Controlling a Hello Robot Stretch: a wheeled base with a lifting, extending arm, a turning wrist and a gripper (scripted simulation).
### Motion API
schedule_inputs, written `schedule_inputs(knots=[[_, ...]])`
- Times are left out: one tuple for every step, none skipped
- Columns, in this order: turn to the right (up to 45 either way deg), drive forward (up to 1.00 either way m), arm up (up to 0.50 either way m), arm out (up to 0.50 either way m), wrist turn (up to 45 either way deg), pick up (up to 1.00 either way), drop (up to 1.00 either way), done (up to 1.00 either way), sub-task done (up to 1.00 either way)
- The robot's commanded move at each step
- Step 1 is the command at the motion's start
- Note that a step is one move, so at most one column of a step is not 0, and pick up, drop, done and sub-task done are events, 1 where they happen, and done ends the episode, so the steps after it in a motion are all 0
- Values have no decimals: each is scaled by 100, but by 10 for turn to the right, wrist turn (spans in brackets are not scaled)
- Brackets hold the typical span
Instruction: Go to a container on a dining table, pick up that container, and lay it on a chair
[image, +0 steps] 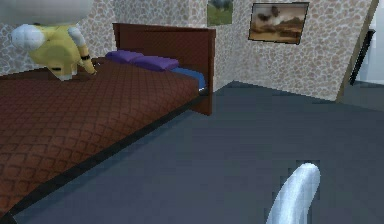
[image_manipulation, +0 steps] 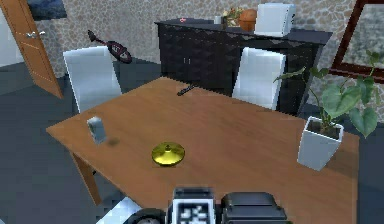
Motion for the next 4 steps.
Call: schedule_inputs(knots=[[0, 0, 0, 36, 0, 0, 0, 0, 0], [0, 0, 0, 0, 450, 0, 0, 0, 0], [0, 0, 0, 0, 450, 0, 0, 0, 0], [0, 0, 0, 0, 450, 0, 0, 0, 0]])
